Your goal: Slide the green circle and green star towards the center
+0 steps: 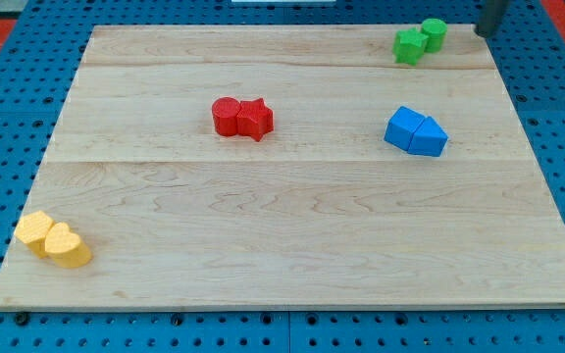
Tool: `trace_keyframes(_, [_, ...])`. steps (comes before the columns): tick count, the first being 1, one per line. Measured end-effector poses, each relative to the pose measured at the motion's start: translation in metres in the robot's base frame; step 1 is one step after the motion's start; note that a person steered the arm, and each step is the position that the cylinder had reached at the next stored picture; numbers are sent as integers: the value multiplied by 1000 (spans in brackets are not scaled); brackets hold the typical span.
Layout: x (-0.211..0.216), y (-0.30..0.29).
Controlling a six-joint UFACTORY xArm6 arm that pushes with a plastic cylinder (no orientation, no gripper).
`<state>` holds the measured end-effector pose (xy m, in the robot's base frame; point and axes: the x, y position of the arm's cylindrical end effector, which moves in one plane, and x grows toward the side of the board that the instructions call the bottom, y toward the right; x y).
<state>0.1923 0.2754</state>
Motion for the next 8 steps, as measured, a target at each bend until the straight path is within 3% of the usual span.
trace_keyframes(3, [43,-109])
trace_keyframes(5, [100,-115])
trace_keyframes(8, [134,-165])
